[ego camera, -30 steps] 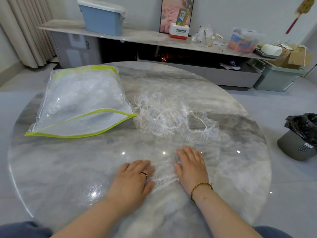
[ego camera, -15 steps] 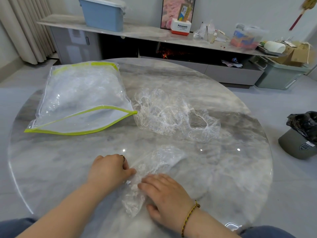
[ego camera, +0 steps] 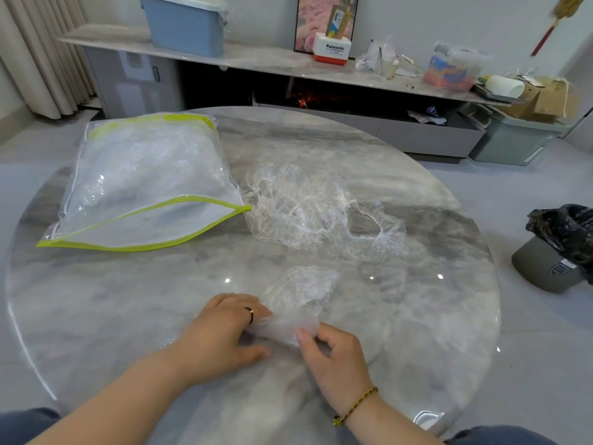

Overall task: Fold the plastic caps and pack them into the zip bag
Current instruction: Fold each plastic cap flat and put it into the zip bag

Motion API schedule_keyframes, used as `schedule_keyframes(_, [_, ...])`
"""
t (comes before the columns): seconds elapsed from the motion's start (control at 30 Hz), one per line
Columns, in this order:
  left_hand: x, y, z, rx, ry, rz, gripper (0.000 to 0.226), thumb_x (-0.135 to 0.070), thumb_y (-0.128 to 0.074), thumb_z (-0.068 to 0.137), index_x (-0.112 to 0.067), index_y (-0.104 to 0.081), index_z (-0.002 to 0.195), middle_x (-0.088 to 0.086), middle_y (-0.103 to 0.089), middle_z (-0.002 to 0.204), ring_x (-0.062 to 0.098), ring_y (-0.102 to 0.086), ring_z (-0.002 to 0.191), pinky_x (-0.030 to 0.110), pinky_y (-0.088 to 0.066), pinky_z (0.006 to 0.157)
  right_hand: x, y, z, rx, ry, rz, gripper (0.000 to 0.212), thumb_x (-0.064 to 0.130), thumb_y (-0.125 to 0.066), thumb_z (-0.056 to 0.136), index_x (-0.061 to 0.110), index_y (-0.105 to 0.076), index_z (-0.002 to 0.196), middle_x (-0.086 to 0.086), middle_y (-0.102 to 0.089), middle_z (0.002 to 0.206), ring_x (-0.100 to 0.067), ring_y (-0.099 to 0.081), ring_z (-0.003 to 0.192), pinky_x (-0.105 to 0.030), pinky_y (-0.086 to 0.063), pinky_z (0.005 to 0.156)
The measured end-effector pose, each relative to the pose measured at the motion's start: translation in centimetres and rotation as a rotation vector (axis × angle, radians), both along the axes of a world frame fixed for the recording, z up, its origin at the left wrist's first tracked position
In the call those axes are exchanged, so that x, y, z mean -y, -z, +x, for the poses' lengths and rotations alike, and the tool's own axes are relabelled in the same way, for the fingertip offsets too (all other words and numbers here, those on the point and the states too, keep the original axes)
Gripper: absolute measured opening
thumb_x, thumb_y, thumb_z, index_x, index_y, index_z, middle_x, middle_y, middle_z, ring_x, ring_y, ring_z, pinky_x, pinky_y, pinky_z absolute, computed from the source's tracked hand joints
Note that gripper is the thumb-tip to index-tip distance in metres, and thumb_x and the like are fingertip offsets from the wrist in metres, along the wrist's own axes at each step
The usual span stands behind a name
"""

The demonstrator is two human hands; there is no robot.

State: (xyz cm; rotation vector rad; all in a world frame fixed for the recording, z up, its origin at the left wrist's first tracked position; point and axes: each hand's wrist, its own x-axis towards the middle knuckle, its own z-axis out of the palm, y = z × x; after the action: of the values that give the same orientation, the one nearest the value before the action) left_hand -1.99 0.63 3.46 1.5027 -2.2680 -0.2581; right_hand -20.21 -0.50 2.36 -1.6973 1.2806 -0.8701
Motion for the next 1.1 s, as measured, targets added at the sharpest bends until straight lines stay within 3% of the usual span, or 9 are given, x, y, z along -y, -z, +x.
schedule_keyframes(0.07, [0.6, 0.4, -0.3, -0.140, -0.184, -0.002, 0.044, -0.063, -0.037, 0.059, -0.033, -0.065, 0.074, -0.022, -0.062, 0.077, -0.003, -0.049, 0.079, -0.006, -0.014, 0.084, 0.2, -0.5, 0.1, -0.012, 0.063, 0.041, 0.038, 0.051, -0.055, 0.066, 0.023, -0.043, 0.042, 0.006, -0.042, 0.046, -0.004, -0.038, 0.052, -0.020, -0.034, 0.056])
schedule_keyframes(0.17, [0.7, 0.5, -1.2, -0.267, -0.365, 0.110, 0.035, -0.071, -0.024, 0.052, -0.046, -0.044, 0.066, -0.021, -0.053, 0.080, -0.005, -0.043, 0.076, -0.003, -0.014, 0.084, 1.2, -1.2, -0.2, -0.172, 0.132, 0.053, 0.050, 0.033, -0.062, 0.082, 0.025, -0.043, 0.036, 0.010, -0.051, 0.047, -0.004, -0.040, 0.059, -0.025, -0.033, 0.069])
schedule_keyframes(0.33, [1.3, 0.4, -2.2, -0.284, -0.456, 0.133, 0.036, -0.058, -0.039, 0.061, -0.045, -0.046, 0.095, -0.013, -0.048, 0.066, -0.015, -0.043, 0.070, 0.007, -0.001, 0.091, 3.0, -1.9, -0.7, -0.571, 0.058, -0.051, 0.034, 0.042, -0.050, 0.090, 0.029, -0.037, 0.062, 0.013, -0.040, 0.057, -0.009, -0.042, 0.069, -0.021, -0.024, 0.077])
schedule_keyframes(0.4, [1.5, 0.6, -2.5, -0.237, -0.498, 0.100, 0.049, -0.055, -0.042, 0.064, -0.036, -0.054, 0.107, -0.013, -0.044, 0.062, -0.013, -0.041, 0.067, 0.009, -0.001, 0.091, 3.4, -1.7, -0.6, -0.552, 0.061, -0.087, 0.014, 0.037, -0.053, 0.090, 0.025, -0.047, 0.088, 0.016, -0.040, 0.063, -0.009, -0.044, 0.072, -0.021, -0.027, 0.081])
schedule_keyframes(0.47, [1.5, 0.8, -2.6, -0.207, -0.535, 0.106, 0.046, -0.055, -0.052, 0.074, -0.032, -0.056, 0.114, -0.014, -0.043, 0.063, -0.012, -0.039, 0.068, 0.010, -0.003, 0.091, 3.7, -1.5, -0.5, -0.435, 0.154, -0.111, 0.028, 0.025, -0.059, 0.087, 0.013, -0.047, 0.109, 0.013, -0.042, 0.073, -0.011, -0.045, 0.075, -0.026, -0.039, 0.084])
schedule_keyframes(0.6, [1.5, 1.2, -2.5, -0.171, -0.553, 0.110, 0.035, -0.038, -0.058, 0.087, -0.033, -0.050, 0.120, -0.014, -0.046, 0.066, -0.013, -0.038, 0.069, 0.017, -0.003, 0.100, 4.0, -1.3, -0.6, -0.308, 0.063, -0.736, 0.021, 0.020, -0.052, 0.074, 0.015, -0.045, 0.092, 0.002, -0.047, 0.092, -0.013, -0.046, 0.085, -0.021, -0.039, 0.081])
schedule_keyframes(0.8, [1.5, 0.5, -2.4, -0.384, -0.465, 0.068, 0.042, -0.070, -0.038, 0.055, -0.050, -0.040, 0.091, -0.014, -0.046, 0.051, -0.013, -0.051, 0.076, 0.005, -0.006, 0.091, 2.2, 0.6, 0.3, -0.653, -0.270, -0.709, 0.044, 0.039, -0.042, 0.065, 0.020, -0.045, 0.104, 0.001, -0.064, 0.106, -0.016, -0.054, 0.106, -0.032, -0.035, 0.100])
schedule_keyframes(0.9, [1.5, 0.6, -1.9, -0.398, -0.360, -0.003, 0.043, -0.061, -0.043, 0.057, -0.047, -0.047, 0.097, -0.024, -0.051, 0.074, -0.013, -0.046, 0.092, -0.003, -0.007, 0.091, 2.9, 0.8, 0.5, -0.673, -0.216, -0.631, 0.048, 0.040, -0.039, 0.065, 0.017, -0.045, 0.107, 0.000, -0.068, 0.103, -0.016, -0.066, 0.098, -0.026, -0.039, 0.096])
schedule_keyframes(1.1, [1.4, 1.1, -1.5, -0.091, -0.122, -0.093, 0.062, -0.047, -0.049, 0.061, -0.028, -0.045, 0.120, -0.011, -0.051, 0.124, 0.010, -0.042, 0.113, 0.015, -0.010, 0.105, 4.1, -0.6, 1.1, -0.592, -0.148, -0.502, 0.038, 0.024, -0.035, 0.061, 0.020, -0.067, 0.081, 0.010, -0.068, 0.071, -0.001, -0.061, 0.064, -0.010, -0.042, 0.068])
